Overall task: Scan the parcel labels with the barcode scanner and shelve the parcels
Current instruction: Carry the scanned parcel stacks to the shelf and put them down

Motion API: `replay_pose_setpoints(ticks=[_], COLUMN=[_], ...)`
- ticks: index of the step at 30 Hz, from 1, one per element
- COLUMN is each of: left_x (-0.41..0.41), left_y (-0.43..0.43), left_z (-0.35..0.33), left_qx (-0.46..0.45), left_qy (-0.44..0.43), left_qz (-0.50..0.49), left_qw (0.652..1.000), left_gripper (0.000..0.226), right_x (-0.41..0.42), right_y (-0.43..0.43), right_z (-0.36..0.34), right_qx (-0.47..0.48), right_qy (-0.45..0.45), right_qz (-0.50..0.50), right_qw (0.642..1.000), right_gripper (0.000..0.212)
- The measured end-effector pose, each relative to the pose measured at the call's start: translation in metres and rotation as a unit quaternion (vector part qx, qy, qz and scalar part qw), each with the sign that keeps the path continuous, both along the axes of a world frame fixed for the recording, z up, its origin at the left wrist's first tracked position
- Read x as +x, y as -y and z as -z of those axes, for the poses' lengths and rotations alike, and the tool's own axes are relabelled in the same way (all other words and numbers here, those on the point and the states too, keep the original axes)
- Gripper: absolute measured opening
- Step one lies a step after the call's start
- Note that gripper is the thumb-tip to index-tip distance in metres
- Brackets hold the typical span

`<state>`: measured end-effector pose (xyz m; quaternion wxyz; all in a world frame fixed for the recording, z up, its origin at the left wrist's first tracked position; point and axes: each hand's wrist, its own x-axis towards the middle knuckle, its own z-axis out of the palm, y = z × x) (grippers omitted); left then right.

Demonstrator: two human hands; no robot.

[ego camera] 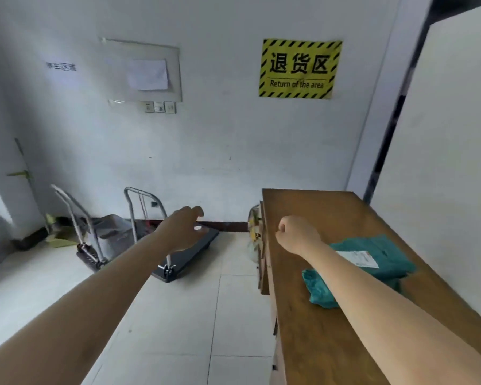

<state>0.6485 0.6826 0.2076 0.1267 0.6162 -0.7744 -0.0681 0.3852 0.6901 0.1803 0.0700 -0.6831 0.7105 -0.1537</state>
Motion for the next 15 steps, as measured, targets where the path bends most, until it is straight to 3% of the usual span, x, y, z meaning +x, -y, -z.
replay_pose_setpoints(ticks=[6,11,13,15], left_x=[-0.102,-0.190,-0.226,-0.258], left_y=[0.104,0.172,0.185,0.192], left_z=[0.041,0.076,0.087,0.101], left_qx=[0.039,0.119,0.127,0.153], left_qy=[-0.036,-0.046,-0.036,-0.028], left_qz=[0.170,0.266,0.296,0.327], left_qw=[0.984,0.955,0.946,0.932], left_gripper=[0.037,0.043,0.048,0.053], right_x=[-0.073,-0.143,-0.162,-0.172], right_y=[0.028,0.038,0.031,0.021], right_z=[0.036,0.075,0.090,0.106], right_qx=[0.018,0.050,0.030,0.030], right_qy=[-0.001,0.164,0.295,0.417], right_qz=[0.168,0.329,0.410,0.485], right_qw=[0.986,0.929,0.862,0.769], right_gripper=[0.016,0.035,0.028,0.028])
